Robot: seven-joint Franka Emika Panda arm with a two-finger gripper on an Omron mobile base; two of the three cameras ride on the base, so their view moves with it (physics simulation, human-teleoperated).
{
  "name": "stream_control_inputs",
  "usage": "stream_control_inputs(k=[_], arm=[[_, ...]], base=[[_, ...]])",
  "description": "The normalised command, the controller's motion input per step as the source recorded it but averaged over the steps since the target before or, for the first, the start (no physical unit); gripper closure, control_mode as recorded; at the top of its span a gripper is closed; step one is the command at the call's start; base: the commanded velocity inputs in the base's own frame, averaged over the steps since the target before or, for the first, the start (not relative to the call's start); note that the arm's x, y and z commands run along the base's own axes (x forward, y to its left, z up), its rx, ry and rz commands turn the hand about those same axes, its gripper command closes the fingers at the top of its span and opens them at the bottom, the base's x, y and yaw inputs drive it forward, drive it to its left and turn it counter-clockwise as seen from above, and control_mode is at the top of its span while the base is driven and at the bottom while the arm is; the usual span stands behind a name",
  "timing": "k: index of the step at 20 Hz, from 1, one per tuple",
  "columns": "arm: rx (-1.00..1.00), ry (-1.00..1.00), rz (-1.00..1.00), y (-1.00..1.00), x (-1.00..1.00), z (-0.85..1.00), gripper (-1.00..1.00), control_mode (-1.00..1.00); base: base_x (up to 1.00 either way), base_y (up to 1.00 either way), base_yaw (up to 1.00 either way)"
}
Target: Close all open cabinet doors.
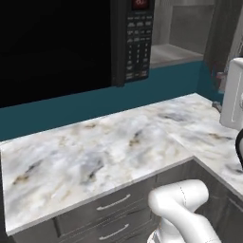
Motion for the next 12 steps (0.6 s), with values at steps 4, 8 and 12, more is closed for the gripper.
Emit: stream_control_inputs(k=[4,8,12], arm=[[0.0,0.0,0.0,0.0,0.0,0.0,-1.0,1.0],[0.0,0.0,0.0,0.0,0.0,0.0,-1.0,1.0],[0.0,0.0,0.0,0.0,0.0,0.0,-1.0,1.0]], base=[[0.99,0.34,0.03],[0.91,0.29,0.03],[0.66,0.08,0.01]])
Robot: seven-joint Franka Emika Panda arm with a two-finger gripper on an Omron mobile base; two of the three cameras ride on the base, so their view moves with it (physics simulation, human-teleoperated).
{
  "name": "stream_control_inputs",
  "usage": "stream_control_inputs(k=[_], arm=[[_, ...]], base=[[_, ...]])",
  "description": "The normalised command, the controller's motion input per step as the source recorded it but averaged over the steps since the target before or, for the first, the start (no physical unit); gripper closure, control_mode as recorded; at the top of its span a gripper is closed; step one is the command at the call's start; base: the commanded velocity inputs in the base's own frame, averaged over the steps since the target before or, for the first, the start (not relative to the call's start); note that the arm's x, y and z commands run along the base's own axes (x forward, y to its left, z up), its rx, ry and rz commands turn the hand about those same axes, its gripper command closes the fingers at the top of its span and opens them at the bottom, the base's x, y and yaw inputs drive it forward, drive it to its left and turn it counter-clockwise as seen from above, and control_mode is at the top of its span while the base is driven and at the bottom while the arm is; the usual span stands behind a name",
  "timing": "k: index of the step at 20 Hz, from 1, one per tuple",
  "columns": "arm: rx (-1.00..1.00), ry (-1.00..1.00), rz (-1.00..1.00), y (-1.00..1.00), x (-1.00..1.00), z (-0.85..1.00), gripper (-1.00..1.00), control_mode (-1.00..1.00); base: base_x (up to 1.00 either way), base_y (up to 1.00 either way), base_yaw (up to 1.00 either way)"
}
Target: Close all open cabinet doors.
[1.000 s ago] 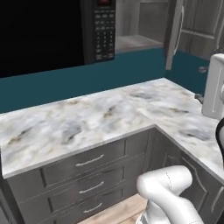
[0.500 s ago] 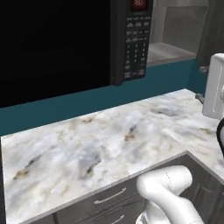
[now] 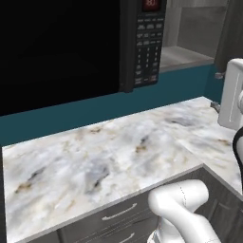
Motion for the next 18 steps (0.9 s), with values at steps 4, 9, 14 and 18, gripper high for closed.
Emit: stream_control_inputs(k=[4,9,14,18], arm=[[0.0,0.0,0.0,0.0,0.0,0.0,-1.0,1.0],[0.0,0.0,0.0,0.0,0.0,0.0,-1.0,1.0],[0.0,0.0,0.0,0.0,-0.02,0.0,-1.0,-1.0],[0.0,-0.01,0.0,0.0,-0.32,0.13,-1.0,-1.0]], base=[[0.37,0.0,0.0],[0.19,0.0,0.0],[0.0,0.0,0.0],[0.0,0.0,0.0]])
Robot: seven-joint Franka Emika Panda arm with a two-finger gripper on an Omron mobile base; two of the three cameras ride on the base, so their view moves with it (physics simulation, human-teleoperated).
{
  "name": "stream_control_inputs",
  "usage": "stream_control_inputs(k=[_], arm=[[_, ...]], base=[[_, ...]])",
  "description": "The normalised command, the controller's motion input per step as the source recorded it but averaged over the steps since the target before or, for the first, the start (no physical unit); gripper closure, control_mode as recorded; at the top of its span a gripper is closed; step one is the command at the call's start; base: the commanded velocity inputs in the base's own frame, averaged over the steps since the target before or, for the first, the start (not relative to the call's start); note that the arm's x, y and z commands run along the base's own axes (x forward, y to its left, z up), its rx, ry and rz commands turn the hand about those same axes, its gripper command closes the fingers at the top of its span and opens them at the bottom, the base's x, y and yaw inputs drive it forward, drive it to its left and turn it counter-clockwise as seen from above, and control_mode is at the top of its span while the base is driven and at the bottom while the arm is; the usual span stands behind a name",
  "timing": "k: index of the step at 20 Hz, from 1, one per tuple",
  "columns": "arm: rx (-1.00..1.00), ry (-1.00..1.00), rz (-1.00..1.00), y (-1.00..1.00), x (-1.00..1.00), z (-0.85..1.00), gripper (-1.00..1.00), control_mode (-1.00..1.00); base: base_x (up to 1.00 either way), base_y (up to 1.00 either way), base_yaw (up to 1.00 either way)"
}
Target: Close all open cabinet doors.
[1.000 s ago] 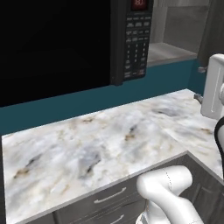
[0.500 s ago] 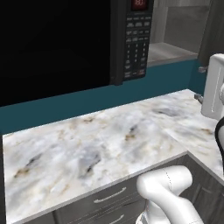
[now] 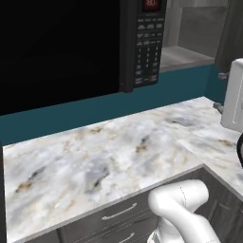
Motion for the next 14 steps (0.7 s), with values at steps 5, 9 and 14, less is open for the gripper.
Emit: stream_control_inputs(k=[5,9,14], arm=[[0.0,-0.08,-0.02,0.0,-0.53,0.28,-1.0,-1.0],[0.0,-0.01,-0.1,-0.17,-0.28,0.35,-1.0,-1.0],[0.0,0.04,-0.2,-0.28,-0.01,0.3,-1.0,-1.0]], base=[[0.0,0.0,0.0],[0.0,0.0,0.0],[0.0,0.0,0.0]])
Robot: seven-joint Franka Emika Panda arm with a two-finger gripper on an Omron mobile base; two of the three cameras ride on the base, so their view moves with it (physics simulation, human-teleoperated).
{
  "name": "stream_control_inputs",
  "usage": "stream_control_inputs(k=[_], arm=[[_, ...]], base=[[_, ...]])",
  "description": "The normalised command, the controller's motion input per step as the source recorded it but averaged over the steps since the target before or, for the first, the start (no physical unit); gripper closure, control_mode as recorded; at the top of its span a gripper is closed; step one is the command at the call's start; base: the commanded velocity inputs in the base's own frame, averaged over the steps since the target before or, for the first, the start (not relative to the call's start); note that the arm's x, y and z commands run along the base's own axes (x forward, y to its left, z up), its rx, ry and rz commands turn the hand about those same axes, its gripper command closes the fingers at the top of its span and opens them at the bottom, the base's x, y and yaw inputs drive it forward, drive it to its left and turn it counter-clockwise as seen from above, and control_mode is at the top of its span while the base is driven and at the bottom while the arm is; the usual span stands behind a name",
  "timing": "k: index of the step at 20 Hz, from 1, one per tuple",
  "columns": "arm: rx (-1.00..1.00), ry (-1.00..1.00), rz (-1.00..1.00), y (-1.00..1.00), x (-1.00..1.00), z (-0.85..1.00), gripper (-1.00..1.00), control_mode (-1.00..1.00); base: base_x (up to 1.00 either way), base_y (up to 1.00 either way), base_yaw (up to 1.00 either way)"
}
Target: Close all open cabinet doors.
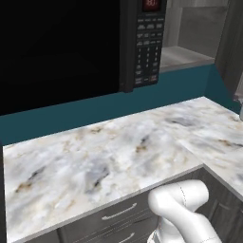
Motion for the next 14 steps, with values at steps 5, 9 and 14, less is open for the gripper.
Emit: stream_control_inputs(k=[5,9,14], arm=[[0.0,0.04,-0.25,-0.48,-0.12,0.09,-1.0,-1.0],[0.0,-0.01,-0.22,-0.59,-0.47,0.0,-1.0,-1.0],[0.0,-0.04,-0.14,-0.66,-0.45,0.0,-1.0,-1.0]], base=[[0.0,0.0,0.0],[0.0,0.0,0.0],[0.0,0.0,0.0]])
